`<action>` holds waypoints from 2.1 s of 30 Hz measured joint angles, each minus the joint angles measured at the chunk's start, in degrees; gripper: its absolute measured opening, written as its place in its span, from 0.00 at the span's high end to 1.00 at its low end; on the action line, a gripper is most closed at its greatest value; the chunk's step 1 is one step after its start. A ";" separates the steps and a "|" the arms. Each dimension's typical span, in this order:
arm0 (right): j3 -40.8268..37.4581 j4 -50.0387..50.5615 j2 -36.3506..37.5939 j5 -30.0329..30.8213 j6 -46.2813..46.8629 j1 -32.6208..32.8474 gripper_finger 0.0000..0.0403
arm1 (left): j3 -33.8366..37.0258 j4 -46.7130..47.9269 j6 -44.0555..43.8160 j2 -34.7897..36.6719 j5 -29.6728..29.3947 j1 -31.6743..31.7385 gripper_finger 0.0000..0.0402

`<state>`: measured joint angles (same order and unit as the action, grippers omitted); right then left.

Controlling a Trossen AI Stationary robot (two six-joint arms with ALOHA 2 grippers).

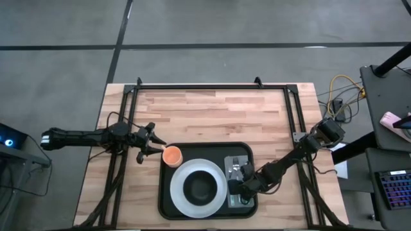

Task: Set up tray
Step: Put the green fork between the green knife and green spoon on the gray napkin on the black tray, then return to Home Position

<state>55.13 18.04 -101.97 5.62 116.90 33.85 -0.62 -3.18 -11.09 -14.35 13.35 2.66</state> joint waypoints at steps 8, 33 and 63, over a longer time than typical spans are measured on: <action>0.90 1.95 3.24 3.24 -2.41 -0.05 0.82 | 0.00 0.00 0.01 0.00 -0.01 -0.01 0.62; 2.67 1.58 25.49 22.96 -44.20 -1.53 0.82 | 0.00 0.01 0.01 -1.08 0.01 -0.02 0.62; -17.68 -34.95 45.18 4.76 -84.12 -18.75 0.79 | 0.00 0.00 -0.01 -1.49 0.02 -0.02 0.62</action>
<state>37.45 -16.91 -56.79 10.39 32.78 15.09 -0.62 -3.18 -11.09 -15.84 13.37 2.63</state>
